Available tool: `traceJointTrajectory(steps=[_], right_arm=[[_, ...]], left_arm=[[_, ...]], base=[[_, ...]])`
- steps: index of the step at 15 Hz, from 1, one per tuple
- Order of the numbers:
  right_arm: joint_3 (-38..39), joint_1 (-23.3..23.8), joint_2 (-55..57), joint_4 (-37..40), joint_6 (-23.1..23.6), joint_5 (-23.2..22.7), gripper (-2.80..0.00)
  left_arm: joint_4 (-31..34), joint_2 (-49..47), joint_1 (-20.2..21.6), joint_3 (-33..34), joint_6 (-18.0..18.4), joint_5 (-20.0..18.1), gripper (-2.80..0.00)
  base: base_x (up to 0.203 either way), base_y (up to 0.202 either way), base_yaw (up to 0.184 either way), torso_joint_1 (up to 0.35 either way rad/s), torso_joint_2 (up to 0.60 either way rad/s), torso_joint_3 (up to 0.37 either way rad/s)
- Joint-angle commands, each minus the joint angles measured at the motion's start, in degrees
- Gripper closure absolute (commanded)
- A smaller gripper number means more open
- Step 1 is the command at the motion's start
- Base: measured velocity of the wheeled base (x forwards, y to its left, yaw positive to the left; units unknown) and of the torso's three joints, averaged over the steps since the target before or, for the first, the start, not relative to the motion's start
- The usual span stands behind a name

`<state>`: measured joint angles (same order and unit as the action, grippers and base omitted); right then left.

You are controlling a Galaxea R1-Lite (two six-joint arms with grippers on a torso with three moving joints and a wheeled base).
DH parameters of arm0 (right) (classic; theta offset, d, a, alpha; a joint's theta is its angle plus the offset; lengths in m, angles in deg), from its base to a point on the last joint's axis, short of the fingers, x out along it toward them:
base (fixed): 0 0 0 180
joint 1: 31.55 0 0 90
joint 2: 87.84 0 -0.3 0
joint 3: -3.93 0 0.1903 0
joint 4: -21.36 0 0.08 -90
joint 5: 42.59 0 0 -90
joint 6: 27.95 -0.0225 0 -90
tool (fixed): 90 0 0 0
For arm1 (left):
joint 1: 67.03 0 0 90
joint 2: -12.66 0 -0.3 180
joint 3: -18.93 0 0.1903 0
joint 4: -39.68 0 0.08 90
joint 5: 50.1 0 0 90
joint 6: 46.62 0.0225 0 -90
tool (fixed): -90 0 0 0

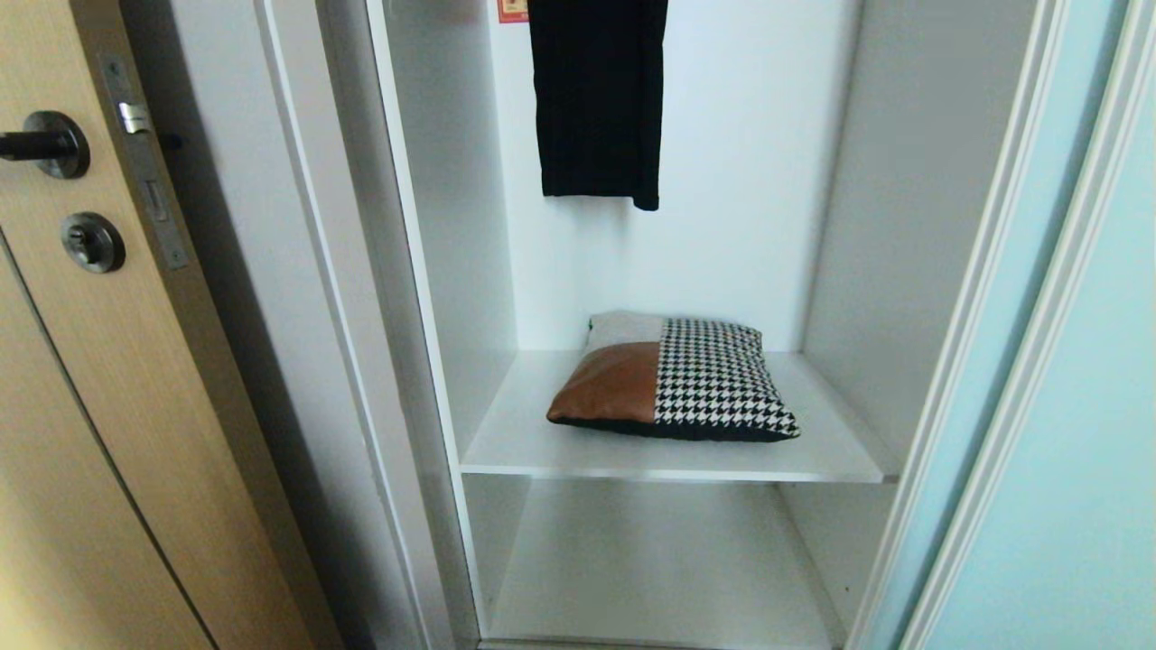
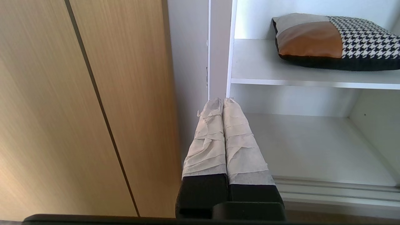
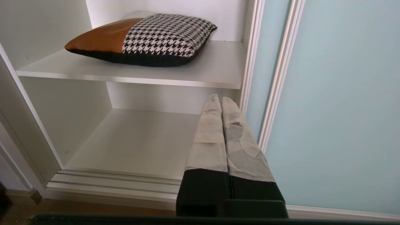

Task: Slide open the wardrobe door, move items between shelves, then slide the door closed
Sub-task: Place the pillow on the lower shelf

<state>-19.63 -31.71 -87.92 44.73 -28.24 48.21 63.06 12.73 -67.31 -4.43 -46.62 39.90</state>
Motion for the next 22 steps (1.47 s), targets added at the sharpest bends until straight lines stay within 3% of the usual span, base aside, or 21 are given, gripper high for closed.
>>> traceJointTrajectory(steps=[1,6,10,12,16,19,22], right_arm=[[-3.4,0.0,0.4,0.7,0.6,0.8,0.00],[-29.8,-0.2,17.2,9.4,1.0,1.3,0.00],[-47.8,-1.0,34.3,15.8,0.8,-6.1,0.00],[-52.6,-1.1,42.3,18.4,0.3,-10.7,0.00],[-57.2,-1.1,61.7,18.7,-3.6,-13.7,0.00],[-58.9,-2.0,74.8,14.9,-9.4,-16.5,0.00],[-60.8,-2.9,87.5,11.2,-12.0,-17.6,0.00]], left_arm=[[0.0,0.0,0.0,0.0,0.0,0.0,0.00],[0.0,0.0,0.0,0.0,0.0,0.0,0.00],[0.0,0.0,0.0,0.0,0.0,0.0,0.00],[0.0,0.0,0.0,0.0,0.0,0.0,0.00],[0.0,0.0,0.0,0.0,0.0,0.0,0.00],[0.0,0.0,0.0,0.0,0.0,0.0,0.00],[0.0,0.0,0.0,0.0,0.0,0.0,0.00]], base=[[0.000,0.000,0.000,0.000,0.00,0.000],[0.000,0.000,0.000,0.000,0.00,0.000],[0.000,0.000,0.000,0.000,0.00,0.000],[0.000,0.000,0.000,0.000,0.00,0.000],[0.000,0.000,0.000,0.000,0.00,0.000],[0.000,0.000,0.000,0.000,0.00,0.000],[0.000,0.000,0.000,0.000,0.00,0.000]])
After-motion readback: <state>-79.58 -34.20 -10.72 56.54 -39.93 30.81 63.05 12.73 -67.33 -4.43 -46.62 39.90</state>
